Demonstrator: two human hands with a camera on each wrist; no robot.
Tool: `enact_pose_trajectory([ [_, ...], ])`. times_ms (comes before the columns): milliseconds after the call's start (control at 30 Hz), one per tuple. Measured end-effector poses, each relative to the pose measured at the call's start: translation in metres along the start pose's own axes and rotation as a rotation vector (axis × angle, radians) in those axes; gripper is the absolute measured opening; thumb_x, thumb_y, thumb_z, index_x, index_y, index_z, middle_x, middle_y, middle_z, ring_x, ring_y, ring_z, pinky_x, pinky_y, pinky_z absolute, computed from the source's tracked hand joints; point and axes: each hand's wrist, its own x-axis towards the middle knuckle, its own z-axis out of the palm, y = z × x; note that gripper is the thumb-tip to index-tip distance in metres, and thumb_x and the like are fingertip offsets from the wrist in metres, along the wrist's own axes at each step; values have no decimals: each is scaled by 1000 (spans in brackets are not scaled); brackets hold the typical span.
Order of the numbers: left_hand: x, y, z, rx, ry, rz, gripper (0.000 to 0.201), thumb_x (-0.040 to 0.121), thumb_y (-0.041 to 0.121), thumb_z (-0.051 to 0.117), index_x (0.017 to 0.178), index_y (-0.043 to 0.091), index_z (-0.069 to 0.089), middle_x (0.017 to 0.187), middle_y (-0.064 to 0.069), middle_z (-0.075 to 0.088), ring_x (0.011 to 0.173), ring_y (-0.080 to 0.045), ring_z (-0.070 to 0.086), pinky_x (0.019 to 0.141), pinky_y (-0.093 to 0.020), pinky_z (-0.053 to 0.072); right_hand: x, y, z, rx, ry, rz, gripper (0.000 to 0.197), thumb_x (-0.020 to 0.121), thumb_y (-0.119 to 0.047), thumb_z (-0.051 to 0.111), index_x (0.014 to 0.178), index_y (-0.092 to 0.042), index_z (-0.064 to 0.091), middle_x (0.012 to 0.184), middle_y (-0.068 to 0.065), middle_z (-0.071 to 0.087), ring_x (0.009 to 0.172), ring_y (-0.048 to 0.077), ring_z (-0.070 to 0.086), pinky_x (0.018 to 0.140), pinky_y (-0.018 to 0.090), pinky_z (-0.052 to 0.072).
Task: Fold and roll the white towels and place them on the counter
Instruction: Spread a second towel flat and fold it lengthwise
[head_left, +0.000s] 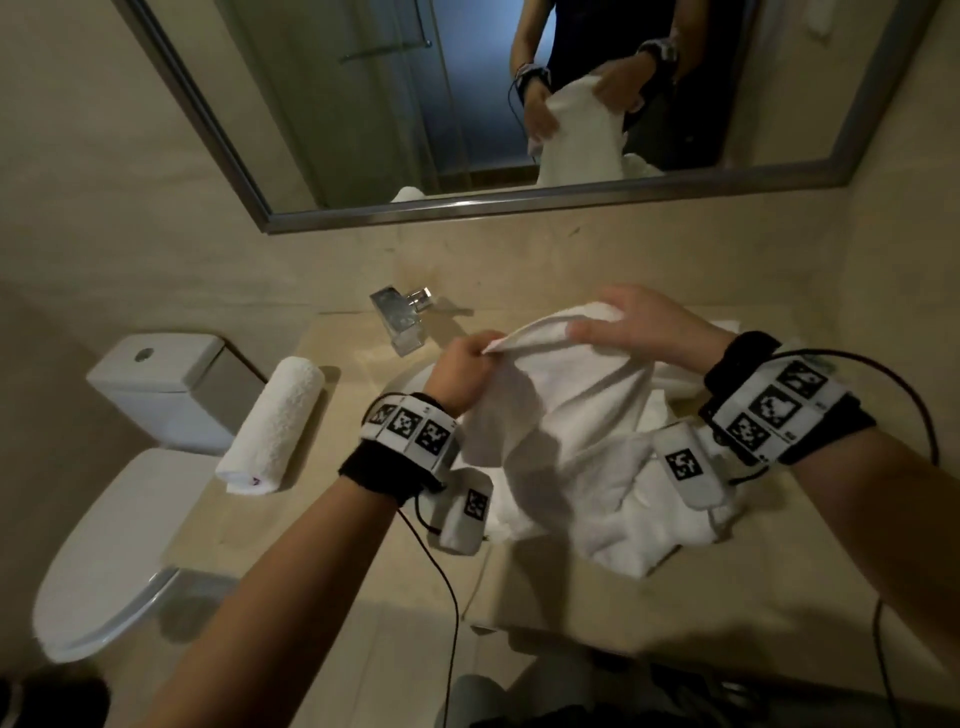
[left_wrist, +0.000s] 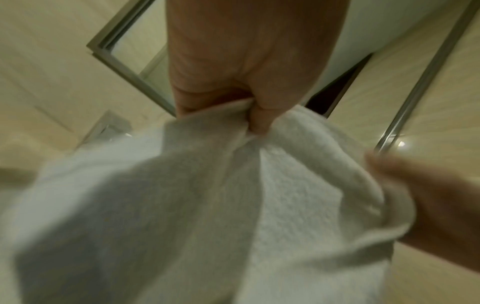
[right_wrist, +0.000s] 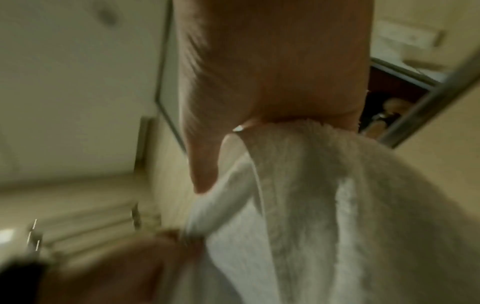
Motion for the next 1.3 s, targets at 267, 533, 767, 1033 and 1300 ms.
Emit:
enact_pose_trajectory([
  [267,13,59,-46,529,258,355,31,88,5,42,113,14,59,107,-18,64,102,-35,59,81,-37,43,20,20,-18,-632,381,-61,29,83,1,54,111,-7,54,113,18,55,101,36,53,76,37,42],
  [533,41,69,-90,648,308,351,37,89,10,40,119,22,56,110,-23,62,101,-44,58,82,-44,46,22,43,-88,-754,598,133,28,86,-3,49,113,-5,56,117,23,48,109,42,50,83,50,44],
  [767,55,55,-134,735,388,151,28,93,15,40,113,16,60,117,-21,59,109,-43,54,86,-46,44,-1,79,-138,-723,571,430,27,91,-7,48,111,-2,64,111,28,61,103,44,59,86,48,48],
  [1033,63,49,-165,769,470,147,32,96,19,39,123,16,57,120,-26,57,110,-45,53,89,-50,44,-26,80,-183,-699,774,410,24,87,2,45,105,8,61,102,36,60,96,49,58,83,50,48],
  [1300,48,29,-214,778,560,151,31,94,14,41,121,13,58,114,-32,57,104,-50,54,84,-53,44,-54,46,-185,-825,828,251,18,87,7,44,100,12,55,100,39,56,93,49,57,77,50,46],
])
